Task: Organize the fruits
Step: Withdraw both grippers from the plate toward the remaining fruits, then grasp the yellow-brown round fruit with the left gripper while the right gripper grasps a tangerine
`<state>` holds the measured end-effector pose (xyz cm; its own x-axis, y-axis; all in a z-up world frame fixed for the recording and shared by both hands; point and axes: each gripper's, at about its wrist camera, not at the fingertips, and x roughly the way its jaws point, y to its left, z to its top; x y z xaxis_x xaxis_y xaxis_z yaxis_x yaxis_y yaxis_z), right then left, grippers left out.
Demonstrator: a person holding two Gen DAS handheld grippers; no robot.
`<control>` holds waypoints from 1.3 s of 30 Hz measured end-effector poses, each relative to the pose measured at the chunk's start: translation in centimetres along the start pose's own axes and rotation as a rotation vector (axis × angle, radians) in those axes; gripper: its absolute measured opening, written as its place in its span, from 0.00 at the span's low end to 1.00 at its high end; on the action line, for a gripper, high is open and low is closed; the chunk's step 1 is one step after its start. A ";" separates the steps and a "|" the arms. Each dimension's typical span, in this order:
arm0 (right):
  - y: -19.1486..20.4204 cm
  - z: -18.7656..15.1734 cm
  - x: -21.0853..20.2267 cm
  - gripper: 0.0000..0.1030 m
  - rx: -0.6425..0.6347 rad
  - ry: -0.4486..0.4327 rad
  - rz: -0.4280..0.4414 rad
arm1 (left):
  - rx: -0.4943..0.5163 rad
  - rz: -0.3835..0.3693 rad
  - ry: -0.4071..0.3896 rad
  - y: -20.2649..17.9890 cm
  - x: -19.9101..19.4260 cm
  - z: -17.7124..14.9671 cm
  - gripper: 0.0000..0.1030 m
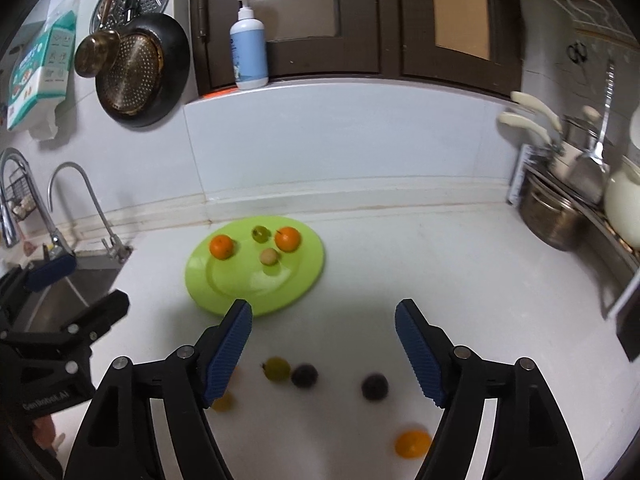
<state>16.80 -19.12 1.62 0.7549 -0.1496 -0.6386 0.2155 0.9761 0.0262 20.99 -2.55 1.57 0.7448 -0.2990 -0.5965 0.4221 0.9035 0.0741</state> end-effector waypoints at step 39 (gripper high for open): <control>-6.2 -10.7 2.1 0.72 0.168 0.134 -0.181 | 0.026 -0.116 0.176 -5.7 6.3 -8.0 0.67</control>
<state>10.44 -23.80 -8.09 0.6083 -0.2860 -0.7404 0.4477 0.8939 0.0225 19.19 -7.10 -9.03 0.5898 -0.3402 -0.7324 0.5146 0.8573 0.0162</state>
